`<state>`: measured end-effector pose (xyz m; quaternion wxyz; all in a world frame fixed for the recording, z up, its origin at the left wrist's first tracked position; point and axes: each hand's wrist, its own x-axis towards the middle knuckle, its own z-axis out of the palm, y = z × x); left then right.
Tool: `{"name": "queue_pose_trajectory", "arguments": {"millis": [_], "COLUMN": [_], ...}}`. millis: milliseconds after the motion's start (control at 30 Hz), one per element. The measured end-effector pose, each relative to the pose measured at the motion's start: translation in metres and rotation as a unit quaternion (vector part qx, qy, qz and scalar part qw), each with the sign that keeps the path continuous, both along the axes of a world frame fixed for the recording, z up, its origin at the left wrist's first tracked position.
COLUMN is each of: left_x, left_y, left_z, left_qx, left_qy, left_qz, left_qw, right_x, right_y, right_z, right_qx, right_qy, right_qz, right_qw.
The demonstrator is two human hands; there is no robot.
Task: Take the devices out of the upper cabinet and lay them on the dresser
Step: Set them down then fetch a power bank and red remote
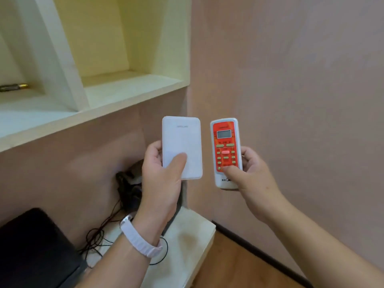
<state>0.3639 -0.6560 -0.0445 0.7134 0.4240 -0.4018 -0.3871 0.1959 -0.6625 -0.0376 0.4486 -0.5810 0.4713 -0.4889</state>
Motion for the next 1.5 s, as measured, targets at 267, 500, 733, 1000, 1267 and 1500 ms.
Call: {"name": "queue_pose_trajectory", "arguments": {"millis": [267,500,733,1000,1267,1500], "left_x": [-0.075,-0.191,-0.307,-0.409,-0.500,-0.604], "left_y": [0.047,0.146,0.287,0.421,0.499,0.535], "left_z": [-0.014,-0.018,-0.026,-0.024,-0.042,-0.078], "left_qx": [0.042,0.060,0.060,0.040,0.055,0.077], "left_qy": [-0.026,-0.015,-0.055,-0.090,-0.131,-0.139], "left_qz": [-0.104,-0.233,-0.401,-0.569,-0.680,-0.753], "left_qw": [0.993,0.970,0.912,0.816,0.719,0.639], "right_x": [-0.074,-0.170,-0.257,-0.310,-0.352,-0.420], "right_y": [0.089,0.231,0.415,0.586,0.674,0.711], "right_z": [-0.009,-0.017,-0.027,-0.027,-0.051,-0.076], "right_qx": [0.016,0.004,0.001,-0.007,0.018,0.058], "right_qy": [-0.008,-0.018,-0.038,-0.051,-0.072,-0.067], "right_qz": [-0.106,-0.243,-0.408,-0.569,-0.684,-0.766], "right_qw": [0.994,0.970,0.912,0.821,0.726,0.636]}}
